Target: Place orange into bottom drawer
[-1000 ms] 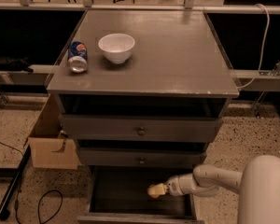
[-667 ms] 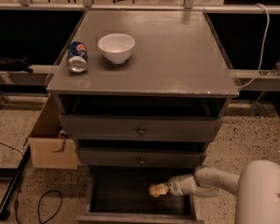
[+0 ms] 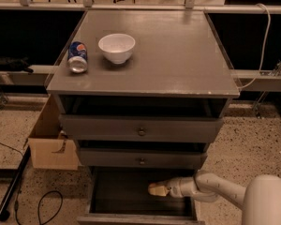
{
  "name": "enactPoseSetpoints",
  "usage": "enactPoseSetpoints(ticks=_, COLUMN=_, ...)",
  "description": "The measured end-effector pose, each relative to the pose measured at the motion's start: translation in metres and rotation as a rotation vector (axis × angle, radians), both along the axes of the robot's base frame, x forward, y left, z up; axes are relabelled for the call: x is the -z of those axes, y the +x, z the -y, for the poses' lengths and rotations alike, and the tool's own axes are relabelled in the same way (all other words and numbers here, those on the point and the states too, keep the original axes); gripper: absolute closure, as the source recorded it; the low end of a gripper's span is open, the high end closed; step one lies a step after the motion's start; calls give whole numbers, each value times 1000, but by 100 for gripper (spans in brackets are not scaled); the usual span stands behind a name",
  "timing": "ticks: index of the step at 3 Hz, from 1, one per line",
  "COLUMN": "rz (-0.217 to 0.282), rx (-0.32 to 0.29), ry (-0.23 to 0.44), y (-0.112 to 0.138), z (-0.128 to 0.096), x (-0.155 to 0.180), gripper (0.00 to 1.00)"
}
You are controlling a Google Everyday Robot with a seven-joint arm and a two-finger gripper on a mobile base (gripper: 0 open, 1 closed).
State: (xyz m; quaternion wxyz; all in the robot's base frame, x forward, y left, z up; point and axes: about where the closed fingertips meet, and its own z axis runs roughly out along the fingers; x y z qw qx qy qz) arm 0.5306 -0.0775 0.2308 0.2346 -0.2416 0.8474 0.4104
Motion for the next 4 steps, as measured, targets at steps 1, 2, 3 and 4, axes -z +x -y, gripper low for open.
enactPoseSetpoints(ticks=1, rz=6, rx=-2, ry=1, y=0, z=0, x=0, gripper=100)
enactPoseSetpoints(ticks=2, rz=20, rx=-14, ry=-4, y=3, z=-5, x=4, gripper=100)
enactPoseSetpoints(ticks=3, rz=65, rx=-40, ry=-23, y=15, z=-10, x=12, gripper=100)
enactPoseSetpoints(ticks=4, rz=140, rx=-64, ry=-41, y=23, z=-12, x=19, gripper=100)
